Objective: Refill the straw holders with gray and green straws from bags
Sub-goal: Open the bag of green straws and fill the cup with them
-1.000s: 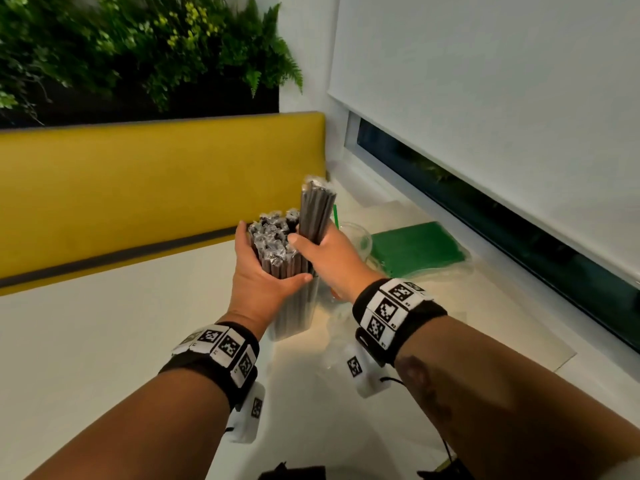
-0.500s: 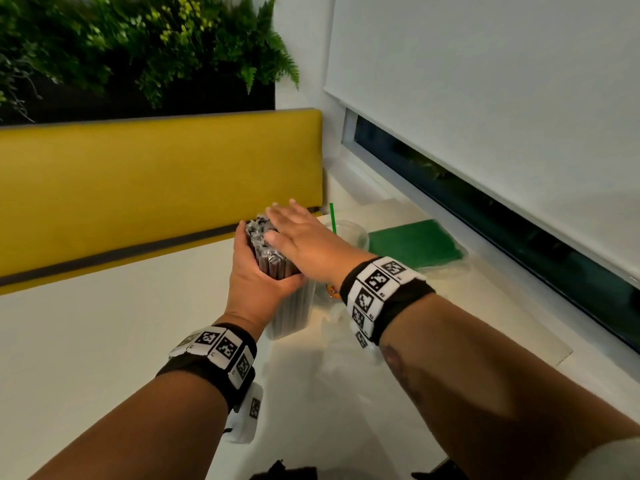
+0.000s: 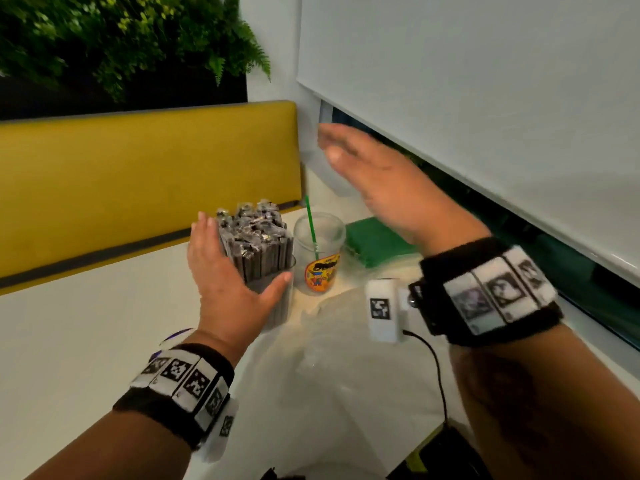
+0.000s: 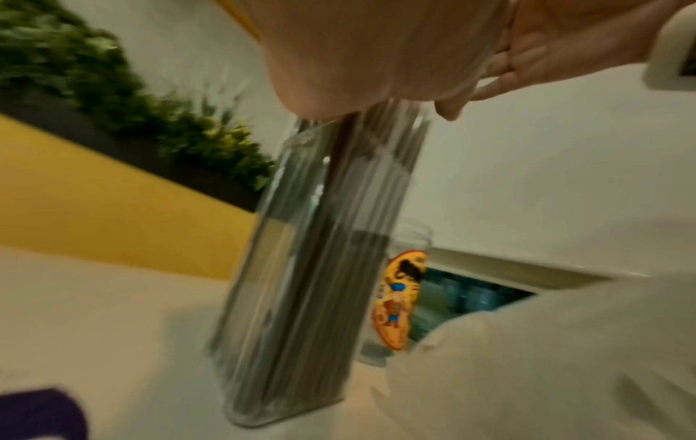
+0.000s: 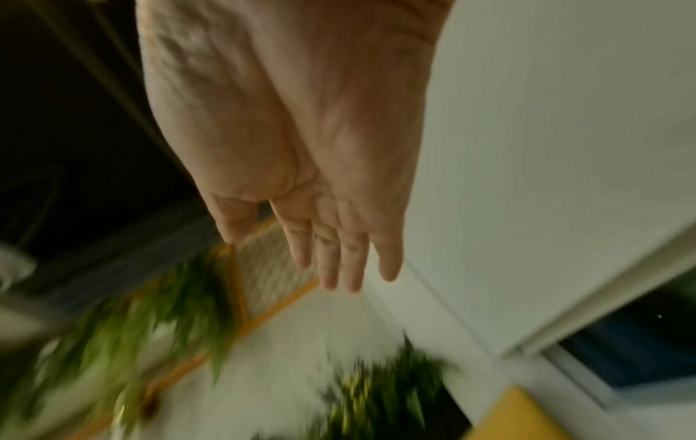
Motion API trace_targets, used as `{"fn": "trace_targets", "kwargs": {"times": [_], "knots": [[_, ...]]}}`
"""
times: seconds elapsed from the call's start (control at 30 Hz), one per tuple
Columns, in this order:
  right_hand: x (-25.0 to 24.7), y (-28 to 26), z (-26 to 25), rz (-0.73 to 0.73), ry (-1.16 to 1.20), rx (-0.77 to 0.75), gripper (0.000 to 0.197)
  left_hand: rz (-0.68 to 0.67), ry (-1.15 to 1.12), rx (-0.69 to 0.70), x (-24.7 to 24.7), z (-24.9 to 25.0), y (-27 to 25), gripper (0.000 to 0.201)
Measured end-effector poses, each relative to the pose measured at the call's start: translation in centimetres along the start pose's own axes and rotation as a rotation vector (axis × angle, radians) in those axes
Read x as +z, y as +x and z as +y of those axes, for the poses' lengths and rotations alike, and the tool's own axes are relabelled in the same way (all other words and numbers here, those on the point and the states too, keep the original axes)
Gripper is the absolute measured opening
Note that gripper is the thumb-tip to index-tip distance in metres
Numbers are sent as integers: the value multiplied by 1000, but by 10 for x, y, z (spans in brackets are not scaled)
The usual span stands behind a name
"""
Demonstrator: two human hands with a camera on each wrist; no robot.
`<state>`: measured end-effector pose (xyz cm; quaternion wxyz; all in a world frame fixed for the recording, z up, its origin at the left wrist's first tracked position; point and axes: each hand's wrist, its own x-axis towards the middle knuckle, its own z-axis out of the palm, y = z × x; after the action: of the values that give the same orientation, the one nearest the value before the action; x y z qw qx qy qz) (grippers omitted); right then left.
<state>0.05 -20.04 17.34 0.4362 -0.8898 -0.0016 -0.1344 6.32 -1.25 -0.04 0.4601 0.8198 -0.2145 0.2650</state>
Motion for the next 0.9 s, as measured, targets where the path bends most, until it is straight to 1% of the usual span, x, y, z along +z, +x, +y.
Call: {"fn": "trace_targets", "kwargs": {"times": [0.03,0.07,0.1,0.13,0.17,0.2,0.23,0.27,0.3,0.33,0.37,0.4,0.47,0.5,0.53,0.57,0.6,0.63,0.67,0.73,0.77,0.8,0.83,0.87,0.9], "knots": [[-19,-14,6,79,23,19,40,-6,10,117,-5,12,-7,112],[-37,-29,19,152,7,80,33,-60,-11,231,-7,24,-15,102],[-50,-43,39,209,-38,178,28,-151,-47,351,-4,29,-23,89],[-57,-56,65,246,-126,306,26,-271,-75,454,3,34,-33,73],[-58,-70,96,248,-262,431,25,-422,-90,492,12,36,-42,61],[-54,-83,127,196,-396,540,27,-603,-76,435,24,39,-52,57],[-44,-98,154,105,-488,627,33,-787,-27,286,37,42,-60,63],[-29,-111,174,-6,-523,699,41,-961,27,98,51,45,-69,74],[-12,-125,189,-110,-526,744,50,-1102,67,-80,65,47,-77,87],[8,-138,201,-188,-538,760,58,-1197,84,-191,79,50,-84,95],[26,-150,208,-232,-571,745,62,-1237,83,-238,91,54,-90,99],[43,-159,212,-235,-605,741,64,-1245,69,-262,100,57,-94,101],[58,-175,213,-240,-602,803,67,-1256,31,-250,115,69,-97,106],[57,-180,212,-275,-561,842,69,-1278,29,-208,122,72,-98,109],[50,-183,208,-327,-497,885,66,-1314,43,-134,129,76,-98,113],[40,-187,205,-357,-440,900,54,-1356,76,-36,135,78,-99,117],[27,-189,204,-344,-445,869,40,-1395,124,67,141,80,-99,120],[13,-191,204,-261,-503,810,30,-1426,175,155,146,81,-99,122],[-1,-192,207,-104,-592,751,24,-1447,213,222,151,81,-99,123],[-24,-194,219,304,-699,645,15,-1474,235,298,160,84,-98,127],[-31,-195,228,441,-710,630,21,-1484,231,318,163,86,-98,129],[-36,-195,239,471,-675,698,35,-1491,227,335,166,87,-98,130],[-39,-195,249,439,-571,816,51,-1499,229,355,170,89,-97,130],[-39,-193,257,374,-412,942,63,-1503,239,387,173,91,-95,131],[-36,-190,266,321,-260,1017,69,-1506,255,420,176,94,-93,131]]}}
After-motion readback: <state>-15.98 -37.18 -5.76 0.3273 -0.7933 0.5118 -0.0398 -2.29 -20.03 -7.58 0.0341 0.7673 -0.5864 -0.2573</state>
